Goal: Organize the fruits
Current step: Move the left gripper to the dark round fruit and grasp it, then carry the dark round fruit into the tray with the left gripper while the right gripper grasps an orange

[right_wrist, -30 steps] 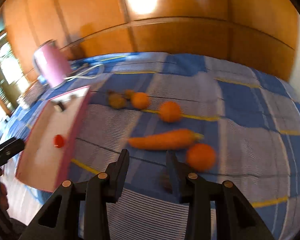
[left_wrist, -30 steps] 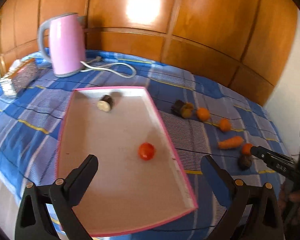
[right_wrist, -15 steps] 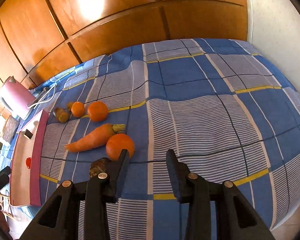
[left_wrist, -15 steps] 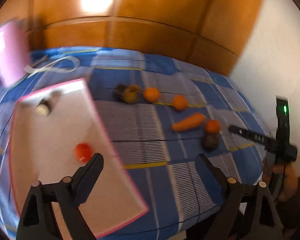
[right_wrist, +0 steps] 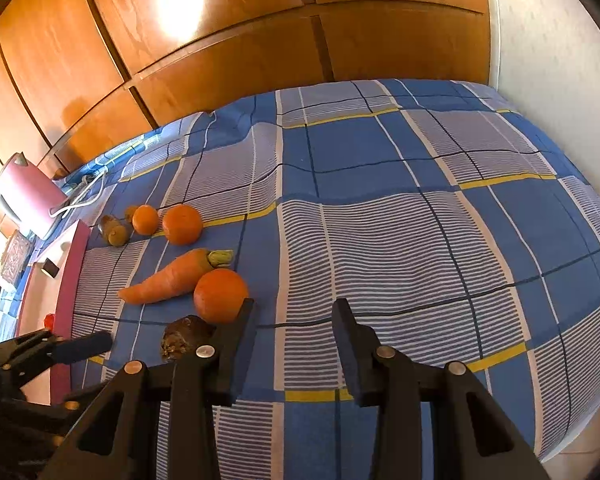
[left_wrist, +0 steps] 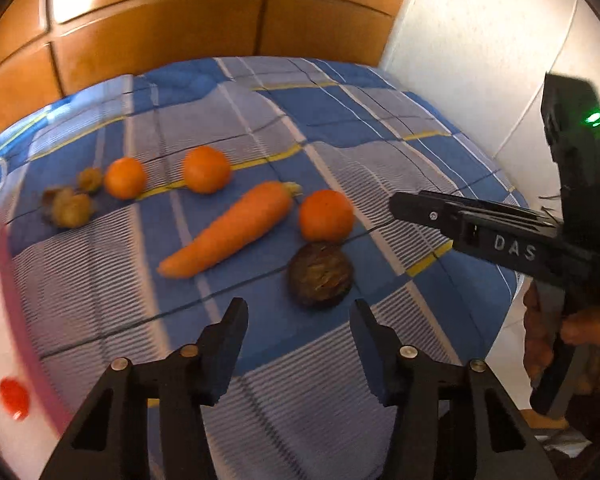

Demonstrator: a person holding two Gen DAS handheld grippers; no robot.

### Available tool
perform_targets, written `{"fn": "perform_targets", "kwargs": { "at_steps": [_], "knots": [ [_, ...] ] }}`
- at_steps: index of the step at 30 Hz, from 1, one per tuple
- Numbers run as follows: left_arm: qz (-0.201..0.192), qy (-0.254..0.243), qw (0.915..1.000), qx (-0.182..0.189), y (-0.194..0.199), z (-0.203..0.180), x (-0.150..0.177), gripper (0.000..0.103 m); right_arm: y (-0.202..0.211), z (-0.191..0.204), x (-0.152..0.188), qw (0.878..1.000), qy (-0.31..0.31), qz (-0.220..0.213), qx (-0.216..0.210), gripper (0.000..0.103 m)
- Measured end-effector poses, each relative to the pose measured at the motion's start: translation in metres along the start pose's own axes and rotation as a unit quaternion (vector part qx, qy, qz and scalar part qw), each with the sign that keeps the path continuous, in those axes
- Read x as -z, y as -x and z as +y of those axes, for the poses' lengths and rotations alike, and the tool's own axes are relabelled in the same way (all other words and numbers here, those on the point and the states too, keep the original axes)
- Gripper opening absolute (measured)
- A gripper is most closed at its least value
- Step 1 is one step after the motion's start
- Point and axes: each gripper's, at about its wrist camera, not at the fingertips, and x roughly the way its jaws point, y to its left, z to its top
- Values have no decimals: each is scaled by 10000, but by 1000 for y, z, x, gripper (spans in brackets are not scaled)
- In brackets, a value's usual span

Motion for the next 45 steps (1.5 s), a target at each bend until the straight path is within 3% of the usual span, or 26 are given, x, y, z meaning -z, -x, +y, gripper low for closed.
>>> {"fn": "perform_targets", "kwargs": {
  "at_steps": [4, 8, 9, 12, 22, 27, 35, 37, 38, 45],
  "knots": [
    [48, 22, 10000, -48, -18, -5, -10, 60, -1, -3, -1, 10000, 28, 12, 47, 38],
    [50, 142, 9999, -45, -32, 0, -17, 61, -1, -6, -1, 10000, 34, 20, 32, 38],
    [10, 131, 9999, -53, -33, 0, -17, 60, -1, -6, -1, 10000, 42, 10, 34, 38],
    [-74, 35, 10000, 26, -34, -2, -18, 42, -1, -3, -2, 9999, 124, -1, 42, 38],
    [-295, 325, 9980, -446, 2, 30, 25, 42, -11, 25, -7, 9974, 430, 110, -563, 38],
    [-508, 860, 9943, -376, 8, 54, 38, 42, -26, 41, -9, 9967, 633, 192, -478, 55],
    [-616, 861, 9932, -478, 7, 53, 42, 42, -44, 54, -8, 9944, 1027, 232, -62, 55],
    [-622, 882, 9930, -474, 6, 52, 41, 42, -48, 56, -5, 9938, 1081, 259, -52, 49],
    [-620, 876, 9930, -491, 6, 52, 41, 42, -50, 57, -3, 9933, 1125, 260, -56, 40],
    [-576, 1011, 9919, -501, 20, 54, 38, 42, -56, 56, 2, 9927, 1190, 167, -79, 39]
  ]
}}
